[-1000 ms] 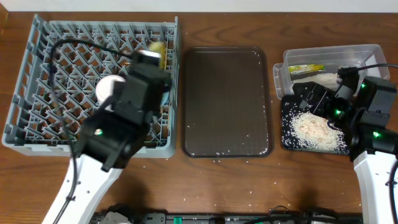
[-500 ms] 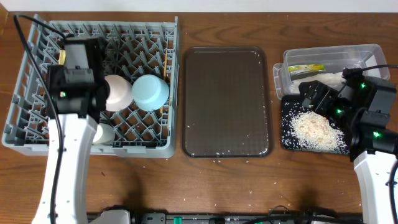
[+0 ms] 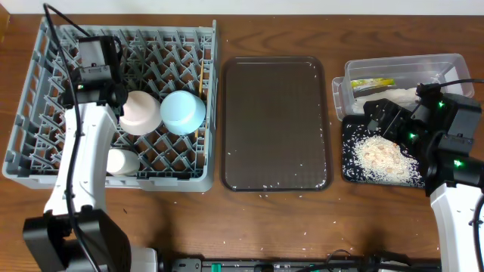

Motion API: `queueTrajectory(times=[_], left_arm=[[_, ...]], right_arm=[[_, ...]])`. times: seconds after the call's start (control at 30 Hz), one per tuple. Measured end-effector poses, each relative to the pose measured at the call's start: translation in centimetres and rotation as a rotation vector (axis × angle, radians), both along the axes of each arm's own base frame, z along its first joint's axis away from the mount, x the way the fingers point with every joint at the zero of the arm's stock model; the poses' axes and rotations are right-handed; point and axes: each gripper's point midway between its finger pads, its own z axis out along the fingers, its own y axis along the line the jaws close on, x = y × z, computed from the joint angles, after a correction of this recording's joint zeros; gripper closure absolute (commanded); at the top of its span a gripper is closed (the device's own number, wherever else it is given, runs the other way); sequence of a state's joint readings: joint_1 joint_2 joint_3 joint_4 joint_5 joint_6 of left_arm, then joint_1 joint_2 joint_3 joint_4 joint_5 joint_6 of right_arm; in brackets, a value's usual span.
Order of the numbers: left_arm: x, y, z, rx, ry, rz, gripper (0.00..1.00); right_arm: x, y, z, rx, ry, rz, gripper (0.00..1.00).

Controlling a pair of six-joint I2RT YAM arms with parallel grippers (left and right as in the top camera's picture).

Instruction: Sort waste into correct bins and load items into the dishwasher

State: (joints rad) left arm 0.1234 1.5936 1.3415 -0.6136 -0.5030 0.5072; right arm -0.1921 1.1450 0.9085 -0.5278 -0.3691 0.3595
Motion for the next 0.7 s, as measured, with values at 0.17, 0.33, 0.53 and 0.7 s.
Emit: queueTrajectory(times=[0.17, 0.33, 0.53, 0.7], left_arm=[[0.8, -0.2, -1.4, -0.027, 0.016, -0.021, 0.92], [0.6, 0.4, -4.2, -0.05, 0.097, -0.007, 0.71], [1.2, 1.3, -5.3, -0.081, 0.055, 0.061, 0.17], [1.2, 1.3, -3.9, -0.107, -0.027, 0.113, 0.12]], right_arm=[[0.0, 0.0, 0.0, 0.001, 0.002, 0.0, 0.01], [-0.1, 0.0, -0.1, 0.001, 0.003, 0.0, 0.01], [-0.1, 0.0, -0.1, 0.001, 0.006, 0.0, 0.01], [-0.1, 0.0, -0.1, 0.001, 0.006, 0.0, 0.01]])
